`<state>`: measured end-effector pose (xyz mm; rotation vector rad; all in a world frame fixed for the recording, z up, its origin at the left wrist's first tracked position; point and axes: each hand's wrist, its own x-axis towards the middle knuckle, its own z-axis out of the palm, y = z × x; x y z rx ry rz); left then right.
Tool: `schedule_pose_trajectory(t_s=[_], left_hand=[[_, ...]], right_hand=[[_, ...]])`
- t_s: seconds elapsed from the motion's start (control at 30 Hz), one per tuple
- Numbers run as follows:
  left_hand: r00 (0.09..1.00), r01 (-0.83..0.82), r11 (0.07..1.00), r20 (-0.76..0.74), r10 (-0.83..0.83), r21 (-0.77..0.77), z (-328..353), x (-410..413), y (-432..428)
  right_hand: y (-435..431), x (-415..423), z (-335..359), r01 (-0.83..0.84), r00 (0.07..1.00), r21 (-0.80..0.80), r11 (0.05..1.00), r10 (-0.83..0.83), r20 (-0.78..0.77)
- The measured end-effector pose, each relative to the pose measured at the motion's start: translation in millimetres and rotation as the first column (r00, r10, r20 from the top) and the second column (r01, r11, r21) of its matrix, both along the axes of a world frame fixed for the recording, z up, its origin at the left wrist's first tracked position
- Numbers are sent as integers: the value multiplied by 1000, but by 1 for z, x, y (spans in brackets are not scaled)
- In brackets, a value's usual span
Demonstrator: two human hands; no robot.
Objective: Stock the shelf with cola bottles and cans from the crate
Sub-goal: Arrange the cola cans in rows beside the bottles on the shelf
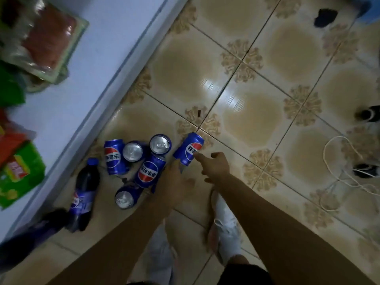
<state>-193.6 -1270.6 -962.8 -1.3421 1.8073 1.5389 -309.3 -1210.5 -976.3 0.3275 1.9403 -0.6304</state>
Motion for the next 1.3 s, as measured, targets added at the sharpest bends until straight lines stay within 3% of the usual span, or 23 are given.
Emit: schedule_pose_trajectory(t_s=[0.23, 0.43, 0.53, 0.7, 0.87, 0.97, 1.07, 1.23, 1.3], left_hand=[[986, -156, 983, -70, 150, -100, -91, -12, 20], [990, -126, 988, -72, 120, -89, -70, 4, 14], [990, -133, 987, -59, 128, -89, -22, 3, 13], [951, -292, 956, -112, 287, -35, 111, -8, 13], [876, -467, 884, -127, 466, 19, 278, -10, 0], [797, -580, 809, -140, 588, 98, 374, 7, -8], [692, -672, 715, -183, 699, 193, 466, 32, -1], [349, -849, 422, -263, 899, 318, 579, 77, 44], [142, -879, 253, -286, 948, 403, 609, 96, 64]], right_hand=[[-19, 5, -106, 152, 988, -65, 986, -150, 33], [-28, 0, -86, 141, 989, -64, 988, -144, -37], [-19, -1, -25, 126, 991, -78, 989, -130, -45], [-15, -6, 137, -13, 999, -144, 989, 5, -52], [-14, -14, 316, 22, 994, -254, 967, 6, 108], [-9, -26, 411, 84, 966, -323, 943, 2, 259], [-7, -34, 481, 272, 933, -358, 893, -153, 326], [-10, 2, 557, 256, 902, -405, 878, -66, 427], [-14, 37, 582, 147, 901, -441, 886, 64, 429]])
